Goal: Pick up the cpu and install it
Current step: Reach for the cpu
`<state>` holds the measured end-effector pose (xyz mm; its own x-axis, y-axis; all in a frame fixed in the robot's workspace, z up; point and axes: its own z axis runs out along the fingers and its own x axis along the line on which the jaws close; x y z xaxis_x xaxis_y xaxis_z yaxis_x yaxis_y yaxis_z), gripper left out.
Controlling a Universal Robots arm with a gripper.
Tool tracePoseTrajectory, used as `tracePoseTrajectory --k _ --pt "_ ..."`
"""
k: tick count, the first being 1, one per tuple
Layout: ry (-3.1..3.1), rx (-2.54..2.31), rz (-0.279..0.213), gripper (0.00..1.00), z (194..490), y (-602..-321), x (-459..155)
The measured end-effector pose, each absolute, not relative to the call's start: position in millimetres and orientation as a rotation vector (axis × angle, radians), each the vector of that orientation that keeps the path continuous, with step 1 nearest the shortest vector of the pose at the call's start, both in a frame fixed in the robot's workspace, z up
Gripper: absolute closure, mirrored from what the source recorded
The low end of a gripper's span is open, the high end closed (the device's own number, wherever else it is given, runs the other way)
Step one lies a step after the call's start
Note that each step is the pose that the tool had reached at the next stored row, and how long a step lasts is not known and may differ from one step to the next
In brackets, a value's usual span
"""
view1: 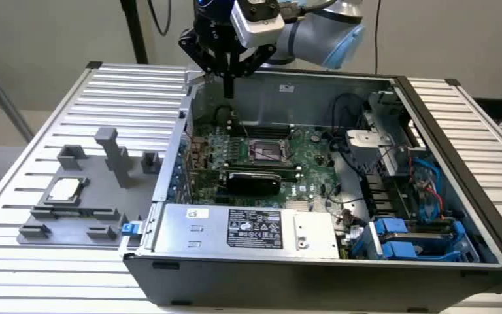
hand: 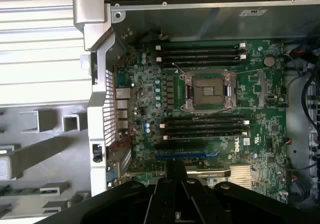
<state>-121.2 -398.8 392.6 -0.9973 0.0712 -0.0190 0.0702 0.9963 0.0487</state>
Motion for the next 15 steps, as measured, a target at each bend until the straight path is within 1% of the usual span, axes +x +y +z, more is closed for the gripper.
tracePoseTrajectory --k 15 --pt "3.118 0.111 0.075 0.89 392.7 -399.0 -123.5"
